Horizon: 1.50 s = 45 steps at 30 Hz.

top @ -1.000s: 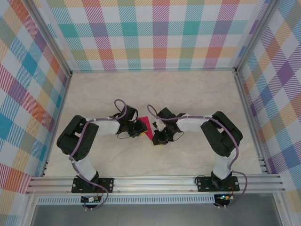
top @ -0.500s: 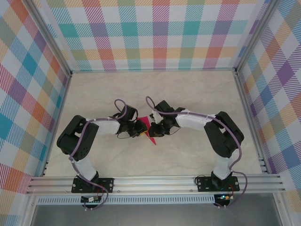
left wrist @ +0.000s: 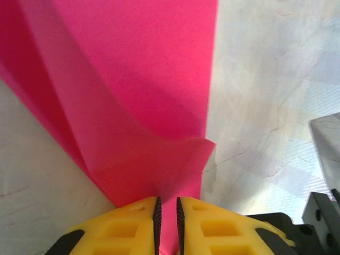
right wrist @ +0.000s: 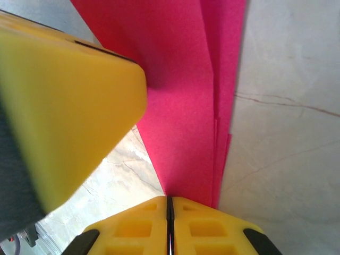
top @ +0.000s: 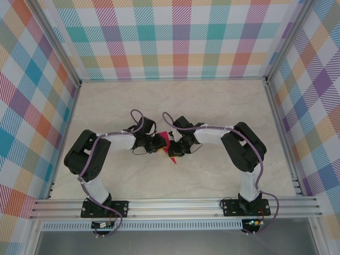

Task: Fold a paper plane with a square sheet of paper (pick it up from the middle)
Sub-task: Fold the wing for the fifth time at the center of the table.

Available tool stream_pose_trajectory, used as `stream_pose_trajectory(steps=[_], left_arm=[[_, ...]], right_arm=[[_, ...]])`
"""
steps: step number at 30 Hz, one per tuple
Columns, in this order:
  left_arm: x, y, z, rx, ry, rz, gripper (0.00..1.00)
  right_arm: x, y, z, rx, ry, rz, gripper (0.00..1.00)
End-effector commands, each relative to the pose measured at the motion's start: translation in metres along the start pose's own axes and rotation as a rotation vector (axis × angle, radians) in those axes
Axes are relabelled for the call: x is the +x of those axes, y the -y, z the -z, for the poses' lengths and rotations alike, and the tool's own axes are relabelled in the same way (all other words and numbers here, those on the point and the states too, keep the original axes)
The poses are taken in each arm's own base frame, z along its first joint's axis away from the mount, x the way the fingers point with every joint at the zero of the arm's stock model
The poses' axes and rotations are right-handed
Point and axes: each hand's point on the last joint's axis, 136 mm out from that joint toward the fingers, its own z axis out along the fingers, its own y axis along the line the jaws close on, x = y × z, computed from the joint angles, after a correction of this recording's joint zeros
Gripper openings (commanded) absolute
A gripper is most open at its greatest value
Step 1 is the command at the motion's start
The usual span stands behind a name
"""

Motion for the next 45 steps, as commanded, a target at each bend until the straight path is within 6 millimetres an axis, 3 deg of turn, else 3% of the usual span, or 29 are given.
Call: stream_pose_trajectory(steps=[1, 6, 34, 45], left_arm=[[-0.02, 0.027, 0.031, 0.025, 0.083, -0.131, 0.2], [-0.024, 0.026, 0.044, 0.003, 0.121, -0.188, 0.23], [-0.046, -0.023, 0.004, -0.118, 0.107, -0.175, 0.2], [-0.058, -0.03, 0.006, -0.141, 0.116, -0.171, 0.2]], right_arm=[[0.023, 0.04, -0.014, 0.118, -0.07, -0.089, 0.09], [0.023, 0.039, -0.015, 0.096, -0.075, -0.102, 0.09], [0.03, 0.043, -0.021, 0.088, -0.103, -0.129, 0.09], [0.038, 0.054, -0.023, 0.128, -0.122, -0.14, 0.09]])
